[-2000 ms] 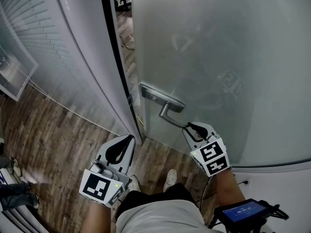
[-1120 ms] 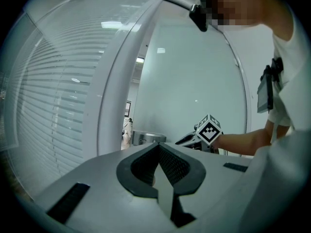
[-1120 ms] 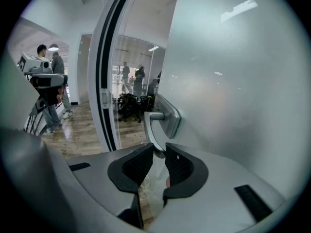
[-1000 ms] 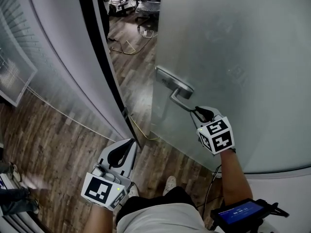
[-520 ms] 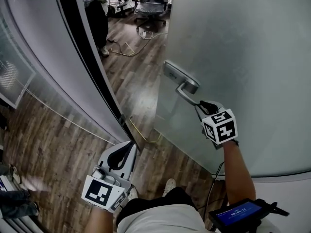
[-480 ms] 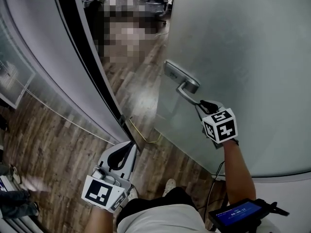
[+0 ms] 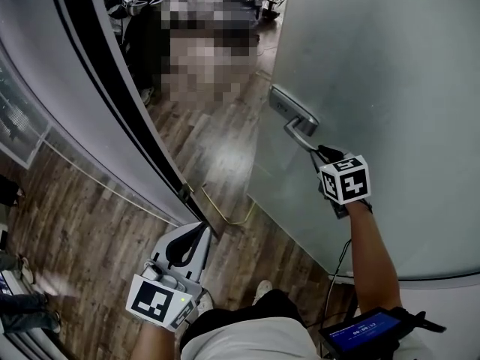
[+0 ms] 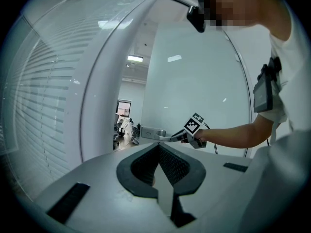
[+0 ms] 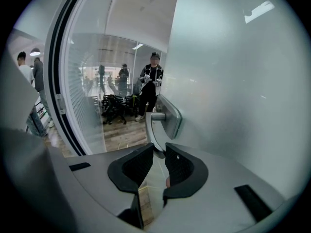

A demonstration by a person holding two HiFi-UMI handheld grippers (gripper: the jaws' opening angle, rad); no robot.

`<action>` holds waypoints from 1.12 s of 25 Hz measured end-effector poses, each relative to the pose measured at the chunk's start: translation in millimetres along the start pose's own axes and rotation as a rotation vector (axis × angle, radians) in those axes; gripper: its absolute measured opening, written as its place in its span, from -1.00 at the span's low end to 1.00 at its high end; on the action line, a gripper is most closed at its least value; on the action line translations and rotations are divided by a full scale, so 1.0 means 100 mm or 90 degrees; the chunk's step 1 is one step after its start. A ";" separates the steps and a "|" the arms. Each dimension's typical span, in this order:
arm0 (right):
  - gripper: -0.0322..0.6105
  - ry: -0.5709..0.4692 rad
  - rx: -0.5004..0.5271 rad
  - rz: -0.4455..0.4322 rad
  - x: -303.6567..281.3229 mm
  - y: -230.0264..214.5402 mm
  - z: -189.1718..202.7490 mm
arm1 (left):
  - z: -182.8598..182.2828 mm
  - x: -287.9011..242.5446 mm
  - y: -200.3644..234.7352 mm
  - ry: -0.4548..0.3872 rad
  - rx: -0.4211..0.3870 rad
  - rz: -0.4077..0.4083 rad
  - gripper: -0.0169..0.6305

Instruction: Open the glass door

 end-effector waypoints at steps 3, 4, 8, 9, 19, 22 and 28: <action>-0.66 0.000 -0.008 0.010 -0.08 -0.15 -0.02 | 0.00 -0.05 0.00 0.000 0.000 -0.008 -0.95; -0.66 0.000 -0.011 0.014 -0.11 -0.19 -0.04 | -0.01 -0.06 0.01 0.000 0.001 -0.010 -0.95; -0.66 0.002 -0.022 0.032 -0.17 -0.30 -0.04 | 0.02 -0.04 0.02 0.000 0.003 -0.015 -0.95; -0.66 0.003 -0.024 0.036 -0.19 -0.33 -0.04 | 0.03 -0.03 0.03 -0.001 0.003 -0.016 -0.95; -0.66 0.009 -0.044 0.068 -0.31 -0.76 -0.06 | 0.01 -0.16 -0.07 0.002 0.003 -0.022 -0.95; -0.66 0.011 -0.047 0.078 -0.33 -0.86 -0.08 | 0.00 -0.19 -0.09 0.004 0.003 -0.025 -0.95; -0.66 0.014 -0.045 0.098 -0.40 -1.06 -0.10 | 0.03 -0.23 -0.11 0.006 0.003 -0.033 -0.95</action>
Point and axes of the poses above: the fingertips, and each gripper's own axes: x backward along the fingers, y to its left, z out of its underside, the point moved 8 cm from there along x, backward along the fingers, and after that the axes turned 6 degrees about -y, right-handed, at the moved point
